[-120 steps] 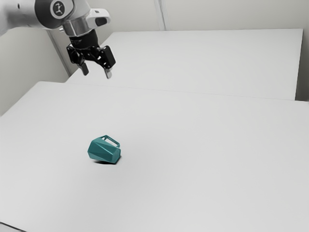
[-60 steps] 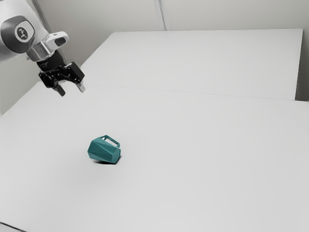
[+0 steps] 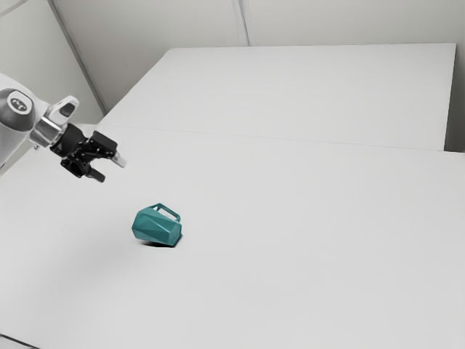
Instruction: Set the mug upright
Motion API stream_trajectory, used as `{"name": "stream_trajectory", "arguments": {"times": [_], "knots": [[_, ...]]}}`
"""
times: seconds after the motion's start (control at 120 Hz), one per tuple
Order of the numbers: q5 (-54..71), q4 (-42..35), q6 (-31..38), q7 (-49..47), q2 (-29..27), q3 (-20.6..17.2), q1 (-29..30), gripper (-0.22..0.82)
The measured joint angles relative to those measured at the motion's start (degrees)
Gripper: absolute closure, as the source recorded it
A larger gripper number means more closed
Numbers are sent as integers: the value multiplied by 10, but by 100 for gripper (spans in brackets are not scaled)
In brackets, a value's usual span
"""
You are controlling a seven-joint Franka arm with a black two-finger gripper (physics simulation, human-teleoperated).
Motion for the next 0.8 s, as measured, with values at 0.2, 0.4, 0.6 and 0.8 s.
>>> {"name": "stream_trajectory", "arguments": {"times": [0.2,0.4,0.6,0.8], "knots": [[-68,-41,17,64,16,20,12,0],[-117,-51,35,131,51,22,20,0],[-156,-50,46,184,97,22,26,0],[-183,-50,46,213,127,22,35,0]]}}
